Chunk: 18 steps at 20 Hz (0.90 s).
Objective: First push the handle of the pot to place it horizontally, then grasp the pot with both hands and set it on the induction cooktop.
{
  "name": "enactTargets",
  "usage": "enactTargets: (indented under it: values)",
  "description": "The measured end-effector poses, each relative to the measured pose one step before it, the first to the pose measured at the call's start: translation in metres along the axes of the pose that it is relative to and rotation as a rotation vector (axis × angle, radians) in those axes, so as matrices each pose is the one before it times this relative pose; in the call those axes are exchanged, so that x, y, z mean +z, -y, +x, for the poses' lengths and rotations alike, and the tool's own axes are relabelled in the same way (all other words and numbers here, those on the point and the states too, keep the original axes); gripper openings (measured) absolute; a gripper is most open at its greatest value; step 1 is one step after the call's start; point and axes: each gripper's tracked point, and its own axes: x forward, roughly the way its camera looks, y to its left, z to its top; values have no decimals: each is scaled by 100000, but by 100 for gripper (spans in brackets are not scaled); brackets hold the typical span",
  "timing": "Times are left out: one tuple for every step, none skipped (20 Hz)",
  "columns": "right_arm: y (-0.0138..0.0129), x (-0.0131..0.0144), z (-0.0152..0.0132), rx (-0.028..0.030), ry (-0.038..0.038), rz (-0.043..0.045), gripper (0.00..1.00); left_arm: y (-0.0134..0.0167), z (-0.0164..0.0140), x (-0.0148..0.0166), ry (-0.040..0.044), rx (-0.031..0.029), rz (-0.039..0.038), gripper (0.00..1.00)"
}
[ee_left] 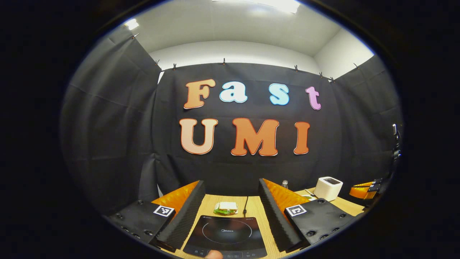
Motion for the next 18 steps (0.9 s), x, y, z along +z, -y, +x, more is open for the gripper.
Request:
enactTargets:
  values:
    - [-76, -755, 106, 216, -1464, -828, 8, 24, 73, 3, 150, 43, 143, 97]
    - [-12, -769, 126, -289, -1548, -933, 8, 95, -48, -81, 30, -124, 209, 97]
    - [-21, -825, 148, -24, -1584, -634, 8, 40, -25, -21, -121, -79, 180, 97]
    - [-293, -837, 202, 587, -2016, -318, 8, -18, -53, -113, -85, -54, 67, 97]
    - [-248, -931, 298, 648, -2192, 118, 8, 35, 26, -8, -126, -123, 30, 97]
    - [-356, -1009, 213, 872, -2399, 205, 8, 59, 3, -128, -160, -113, 123, 97]
    - [-81, -1122, 65, 389, -2581, 874, 8, 4, -21, -89, -160, -46, 196, 97]
    - [-292, -861, 218, 1070, -2298, 2111, 0, -74, 32, -181, -180, 144, 154, 97]
    - [-407, -1135, 399, 1343, -2657, 954, 0, -63, 35, -36, -159, 108, -16, 97]
    - [-309, -1092, 118, 589, -2343, -296, 0, -33, -13, 16, -75, 12, -178, 98]
    - [-196, -858, 264, 332, -1968, -675, 0, 44, -142, 3, -77, -3, -195, 98]
    - [-234, -905, 257, 964, -2170, -359, 0, -99, 15, -135, -99, 95, -165, 97]
    - [-533, -1038, 172, 1706, -2375, 270, 0, -87, 25, -103, -124, 191, -88, 97]
    - [-659, -911, 157, 1741, -2548, 597, 0, -146, -6, -54, -77, 205, -66, 97]
    - [-433, -823, 174, 1413, -2252, 632, 0, -47, 73, -41, -133, 190, -118, 98]
    - [-225, -1022, 216, 950, -1930, 188, 0, -85, 25, -165, -290, 110, -97, 97]
    - [-97, -726, 217, 360, -1880, -332, 0, -13, 56, -213, -423, 68, -77, 97]
    - [-157, -639, 219, 149, -1715, -431, 0, -62, 117, -290, -571, 9, 81, 97]
